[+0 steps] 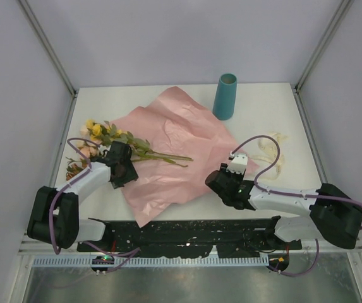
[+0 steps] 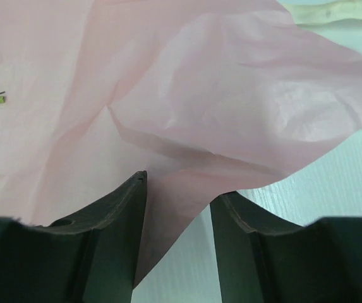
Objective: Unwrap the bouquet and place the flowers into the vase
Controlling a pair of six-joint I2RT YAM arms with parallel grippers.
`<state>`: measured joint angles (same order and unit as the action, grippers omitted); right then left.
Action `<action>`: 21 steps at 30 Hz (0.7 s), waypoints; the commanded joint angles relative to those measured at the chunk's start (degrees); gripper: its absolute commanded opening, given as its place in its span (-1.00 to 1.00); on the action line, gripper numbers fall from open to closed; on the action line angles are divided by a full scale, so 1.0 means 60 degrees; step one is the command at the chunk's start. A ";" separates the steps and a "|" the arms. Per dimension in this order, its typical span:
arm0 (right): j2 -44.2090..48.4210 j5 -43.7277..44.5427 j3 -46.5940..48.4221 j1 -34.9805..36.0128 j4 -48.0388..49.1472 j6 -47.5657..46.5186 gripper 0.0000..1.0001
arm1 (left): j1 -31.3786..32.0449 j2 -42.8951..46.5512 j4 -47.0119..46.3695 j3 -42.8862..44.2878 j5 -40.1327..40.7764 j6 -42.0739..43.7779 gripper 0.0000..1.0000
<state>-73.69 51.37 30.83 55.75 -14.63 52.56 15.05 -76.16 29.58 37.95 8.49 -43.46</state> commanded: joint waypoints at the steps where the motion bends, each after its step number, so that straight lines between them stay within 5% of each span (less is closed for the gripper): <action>1: 0.0883 -0.0095 -0.0319 -0.0033 -0.0154 0.1099 0.03 | 0.0011 0.0359 0.0108 0.0207 0.0298 -0.0051 0.18; 12: 0.3856 -0.1467 0.0179 -0.0033 0.0352 -0.2012 0.18 | -0.0091 0.0110 0.0255 0.0676 0.0197 0.0096 0.19; 17: 0.3816 -0.1724 0.0778 -0.0106 0.0376 -0.3236 0.15 | -0.0077 0.0636 0.0182 0.0881 -0.0067 0.0095 0.18; 21: 0.3756 -0.2130 0.1306 -0.1889 0.0140 -0.3807 0.21 | 0.0040 0.0843 -0.0067 0.1144 -0.0929 0.0344 0.18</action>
<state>-51.42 40.49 34.46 52.84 -13.82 35.66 14.90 -73.69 31.14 41.08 7.57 -42.87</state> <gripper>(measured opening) 0.584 0.589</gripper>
